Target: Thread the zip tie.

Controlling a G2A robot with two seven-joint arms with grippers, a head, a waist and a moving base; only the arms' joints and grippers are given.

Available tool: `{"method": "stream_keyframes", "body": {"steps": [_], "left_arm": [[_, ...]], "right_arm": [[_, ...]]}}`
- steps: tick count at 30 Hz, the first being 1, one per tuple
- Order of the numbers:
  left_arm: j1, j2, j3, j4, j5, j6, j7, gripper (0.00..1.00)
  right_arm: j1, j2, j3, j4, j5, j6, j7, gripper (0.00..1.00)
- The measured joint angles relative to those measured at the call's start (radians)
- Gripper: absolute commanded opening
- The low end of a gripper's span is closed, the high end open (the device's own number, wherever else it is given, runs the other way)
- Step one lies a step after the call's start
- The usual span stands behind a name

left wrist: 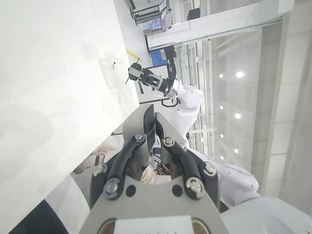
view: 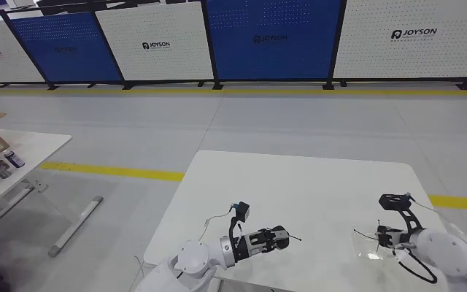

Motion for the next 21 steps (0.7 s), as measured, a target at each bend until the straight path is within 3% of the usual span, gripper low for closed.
{"method": "stream_keyframes", "body": {"steps": [21], "left_arm": [[0.000, 0.000, 0.000, 0.000, 0.000, 0.000, 0.000, 0.00]], "right_arm": [[0.001, -0.001, 0.001, 0.002, -0.001, 0.011, -0.007, 0.00]]}}
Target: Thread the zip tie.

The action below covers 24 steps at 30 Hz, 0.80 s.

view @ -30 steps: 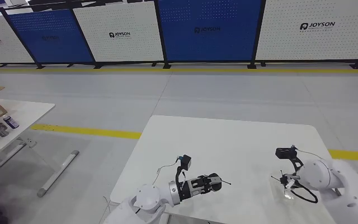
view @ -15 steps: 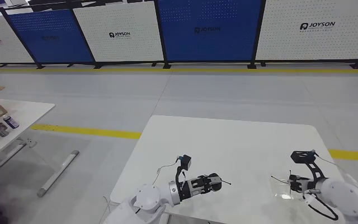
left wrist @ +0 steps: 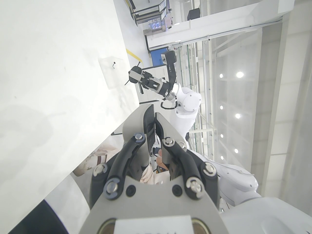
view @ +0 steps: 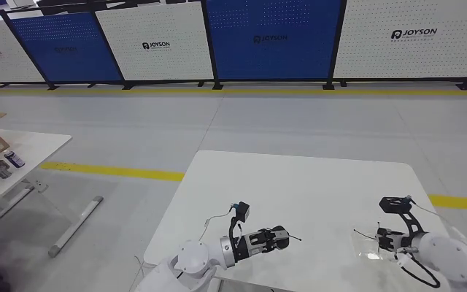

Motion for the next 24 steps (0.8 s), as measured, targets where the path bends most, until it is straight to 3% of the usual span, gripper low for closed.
{"method": "stream_keyframes", "body": {"steps": [4, 9, 11, 24], "left_arm": [[0.000, 0.000, 0.000, 0.000, 0.000, 0.000, 0.000, 0.00], [0.000, 0.000, 0.000, 0.000, 0.000, 0.000, 0.000, 0.00], [0.000, 0.000, 0.000, 0.000, 0.000, 0.000, 0.000, 0.00], [0.000, 0.000, 0.000, 0.000, 0.000, 0.000, 0.000, 0.00]], "right_arm": [[-0.042, -0.003, 0.030, -0.010, 0.007, 0.024, -0.140, 0.00], [-0.165, -0.004, 0.124, -0.102, 0.091, 0.030, -0.318, 0.00], [-0.206, -0.007, 0.145, -0.134, 0.117, 0.057, -0.362, 0.00], [-0.217, -0.008, 0.147, -0.145, 0.122, 0.071, -0.370, 0.00]]}}
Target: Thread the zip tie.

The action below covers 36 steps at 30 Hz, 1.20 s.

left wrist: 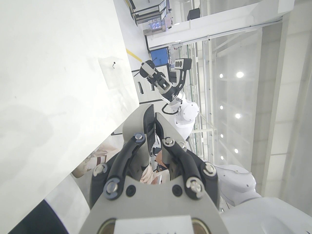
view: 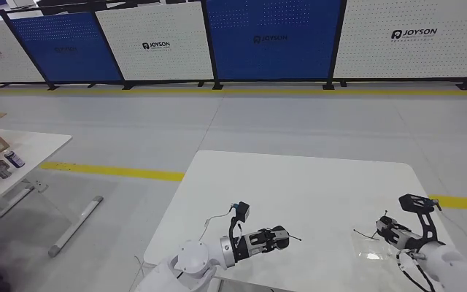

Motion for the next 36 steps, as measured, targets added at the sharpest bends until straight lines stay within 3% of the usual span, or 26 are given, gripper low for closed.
{"method": "stream_keyframes", "body": {"steps": [16, 19, 23, 29, 36], "left_arm": [[0.000, 0.000, 0.000, 0.000, 0.000, 0.000, 0.000, 0.00], [0.000, 0.000, 0.000, 0.000, 0.000, 0.000, 0.000, 0.00], [0.000, 0.000, 0.000, 0.000, 0.000, 0.000, 0.000, 0.00], [0.000, 0.000, 0.000, 0.000, 0.000, 0.000, 0.000, 0.00], [0.000, 0.000, 0.000, 0.000, 0.000, 0.000, 0.000, 0.00]], "right_arm": [[-0.003, -0.002, 0.001, 0.003, 0.003, 0.001, -0.015, 0.00], [-0.026, -0.011, 0.006, -0.012, 0.033, -0.003, -0.122, 0.00], [-0.101, -0.024, 0.020, -0.070, 0.083, -0.002, -0.301, 0.00], [-0.214, -0.052, -0.041, -0.139, 0.036, 0.076, -0.608, 0.00], [-0.217, -0.056, -0.062, -0.130, 0.037, 0.082, -0.620, 0.00]]}}
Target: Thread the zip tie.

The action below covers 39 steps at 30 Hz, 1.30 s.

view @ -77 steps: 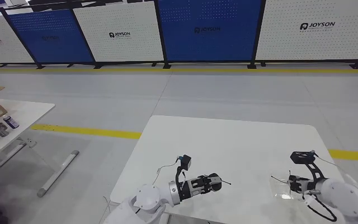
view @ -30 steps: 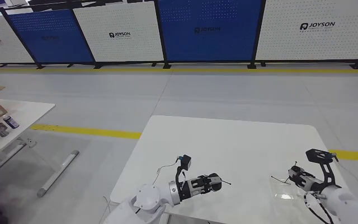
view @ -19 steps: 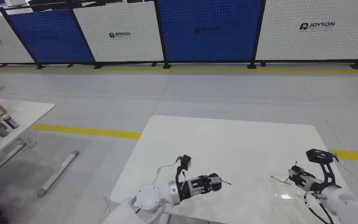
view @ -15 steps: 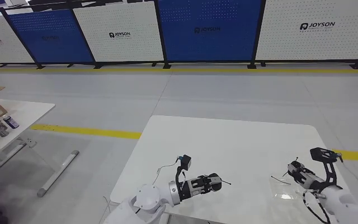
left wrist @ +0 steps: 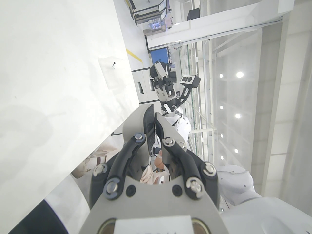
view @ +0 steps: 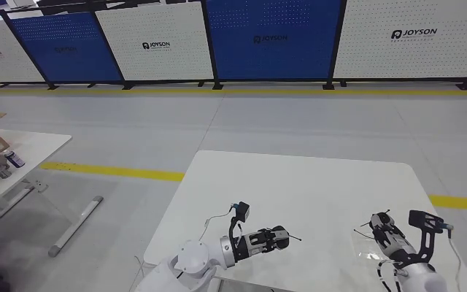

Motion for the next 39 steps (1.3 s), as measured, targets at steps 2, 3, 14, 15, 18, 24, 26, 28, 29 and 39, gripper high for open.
{"method": "stream_keyframes", "body": {"steps": [2, 3, 14, 15, 18, 24, 26, 28, 29, 39], "left_arm": [[0.000, 0.000, 0.000, 0.000, 0.000, 0.000, 0.000, 0.00], [0.000, 0.000, 0.000, 0.000, 0.000, 0.000, 0.000, 0.00], [-0.018, -0.002, 0.043, -0.070, 0.150, 0.053, 0.077, 0.00], [-0.020, -0.002, 0.051, -0.076, 0.162, 0.061, 0.079, 0.00], [-0.031, -0.004, 0.077, -0.086, 0.192, 0.086, 0.074, 0.00], [-0.068, -0.013, 0.128, -0.065, 0.219, 0.120, 0.071, 0.00], [-0.086, -0.017, 0.146, -0.052, 0.226, 0.129, 0.079, 0.00], [-0.094, -0.020, 0.153, -0.043, 0.231, 0.135, 0.093, 0.00], [-0.095, -0.020, 0.154, -0.043, 0.231, 0.136, 0.094, 0.00], [-0.094, -0.020, 0.153, -0.043, 0.231, 0.135, 0.093, 0.00]], "right_arm": [[0.000, 0.000, 0.000, 0.000, 0.000, 0.000, 0.000, 0.00], [0.000, 0.000, 0.000, 0.000, 0.000, 0.000, 0.000, 0.00], [0.000, 0.000, 0.000, 0.000, 0.000, 0.000, 0.000, 0.00], [0.000, 0.000, 0.000, 0.000, 0.000, 0.000, 0.000, 0.00], [0.000, 0.000, 0.000, 0.000, 0.000, 0.000, 0.000, 0.00], [0.000, 0.000, 0.000, 0.000, 0.000, 0.000, 0.000, 0.00], [0.000, 0.000, 0.000, 0.000, 0.000, 0.000, 0.000, 0.00], [0.000, 0.000, 0.000, 0.000, 0.000, 0.000, 0.000, 0.00], [0.000, 0.000, 0.000, 0.000, 0.000, 0.000, 0.000, 0.00], [-0.025, -0.019, -0.024, -0.008, -0.014, -0.010, -0.146, 0.00]]}}
